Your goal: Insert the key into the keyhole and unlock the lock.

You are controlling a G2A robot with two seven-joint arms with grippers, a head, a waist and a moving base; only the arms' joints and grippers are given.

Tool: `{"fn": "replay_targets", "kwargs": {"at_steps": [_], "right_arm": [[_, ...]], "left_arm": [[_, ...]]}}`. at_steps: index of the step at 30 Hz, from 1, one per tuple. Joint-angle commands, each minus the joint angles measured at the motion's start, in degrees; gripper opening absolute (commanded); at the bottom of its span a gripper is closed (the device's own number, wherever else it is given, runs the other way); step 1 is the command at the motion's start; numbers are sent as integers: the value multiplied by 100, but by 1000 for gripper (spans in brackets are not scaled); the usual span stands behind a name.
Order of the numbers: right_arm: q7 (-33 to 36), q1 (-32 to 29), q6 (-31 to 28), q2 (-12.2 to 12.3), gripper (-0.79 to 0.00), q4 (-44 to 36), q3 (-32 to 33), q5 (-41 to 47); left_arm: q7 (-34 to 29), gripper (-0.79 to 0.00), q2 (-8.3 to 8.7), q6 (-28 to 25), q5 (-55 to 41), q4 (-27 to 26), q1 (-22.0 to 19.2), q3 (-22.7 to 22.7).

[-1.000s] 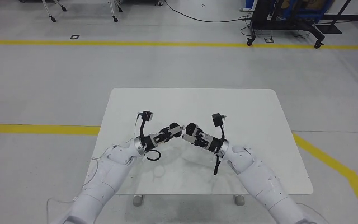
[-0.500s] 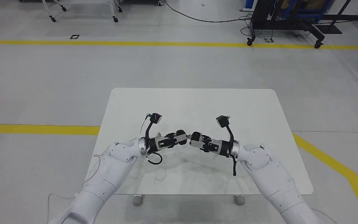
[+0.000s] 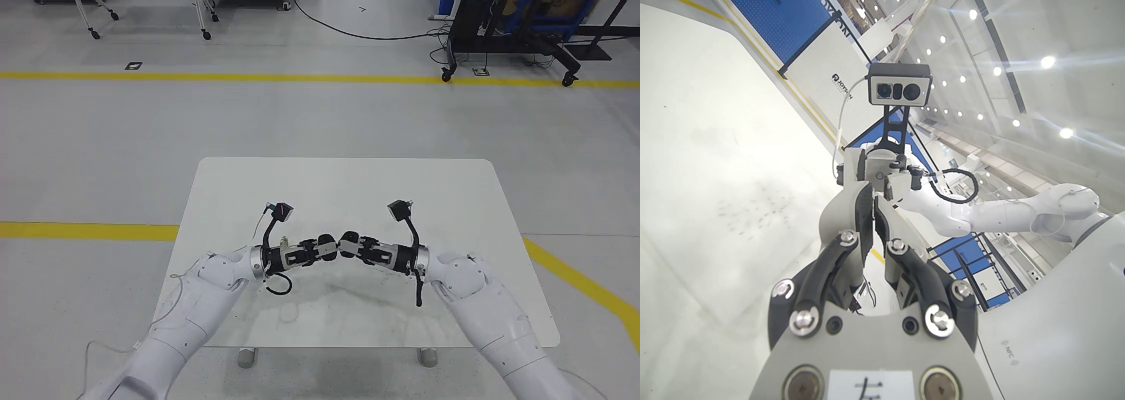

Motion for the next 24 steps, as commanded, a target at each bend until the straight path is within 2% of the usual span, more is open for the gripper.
{"fn": "replay_targets", "kwargs": {"at_steps": [1,4,5,6,7,15,21,24], "right_arm": [[8,0,33,7,-785,-14,-4,-7],[18,4,63,17,-785,-40,-8,-10],[11,3,71,21,-785,-51,0,1],[5,0,81,26,-785,-68,11,13],[-1,-4,86,33,-785,-87,29,22],[-148,-142,59,154,-785,-230,502,-49],[-696,-576,-218,317,-785,-397,1381,-332],[-1101,-867,-485,357,-785,-427,1724,-201]], "left_arm": [[10,-785,10,-10,-19,5,-11,26],[33,-785,25,-33,-39,23,-29,55],[49,-727,29,-49,-43,39,-36,58],[63,-345,33,-62,-43,62,-44,58],[72,0,35,-72,-41,89,-56,57],[91,0,34,-90,-54,107,-71,63],[91,0,34,-90,-54,107,-71,63],[91,0,34,-90,-54,107,-71,63]]}}
